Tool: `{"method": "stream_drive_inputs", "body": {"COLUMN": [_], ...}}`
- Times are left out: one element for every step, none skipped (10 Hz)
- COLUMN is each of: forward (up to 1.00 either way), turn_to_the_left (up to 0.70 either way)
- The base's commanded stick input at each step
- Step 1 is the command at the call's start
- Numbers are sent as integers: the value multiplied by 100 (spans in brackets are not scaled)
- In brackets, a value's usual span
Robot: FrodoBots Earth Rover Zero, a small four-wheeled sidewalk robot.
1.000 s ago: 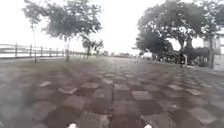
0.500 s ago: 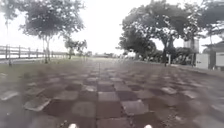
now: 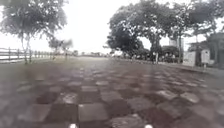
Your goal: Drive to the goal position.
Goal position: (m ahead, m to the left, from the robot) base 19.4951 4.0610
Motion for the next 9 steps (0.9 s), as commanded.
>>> {"method": "stream_drive_inputs", "body": {"forward": [99, 99, 99, 99, 99, 99, 99, 99, 99], "turn_to_the_left": [0, 0, 0, 0, 0, 0, 0, 0, 0]}}
